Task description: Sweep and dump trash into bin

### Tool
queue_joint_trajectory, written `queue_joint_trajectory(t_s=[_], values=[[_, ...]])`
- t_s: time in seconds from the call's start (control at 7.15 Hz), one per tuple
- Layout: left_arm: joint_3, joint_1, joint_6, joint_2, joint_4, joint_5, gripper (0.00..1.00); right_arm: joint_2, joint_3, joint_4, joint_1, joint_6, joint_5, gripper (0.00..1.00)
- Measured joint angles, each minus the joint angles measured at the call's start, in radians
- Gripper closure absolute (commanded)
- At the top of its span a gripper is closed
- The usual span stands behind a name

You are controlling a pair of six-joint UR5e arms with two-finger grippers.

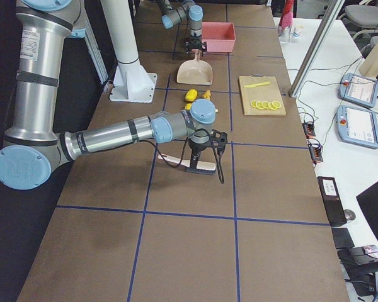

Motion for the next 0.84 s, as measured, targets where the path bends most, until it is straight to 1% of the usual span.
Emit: queue_joint_trajectory(t_s=[0.14,0.28,0.42,0.56,0.84], values=[[0.01,-0.002,0.012,0.0,-0.001,0.001,0.15,0.0,-0.001,0.0,0.0,0.0,0.0,0.0],[0.017,-0.006,0.019,0.0,-0.002,0.001,0.36,0.0,-0.002,0.0,-0.001,0.0,-0.001,0.0],[0.021,-0.011,0.02,0.0,-0.002,0.001,0.81,-0.002,-0.003,-0.001,-0.001,-0.001,-0.001,0.0],[0.024,-0.017,0.019,0.0,0.004,0.001,0.98,-0.005,-0.005,-0.001,-0.004,-0.001,-0.001,0.0],[0.03,-0.033,0.019,0.003,0.042,0.001,1.0,-0.024,-0.008,-0.001,-0.031,0.0,-0.018,0.0]])
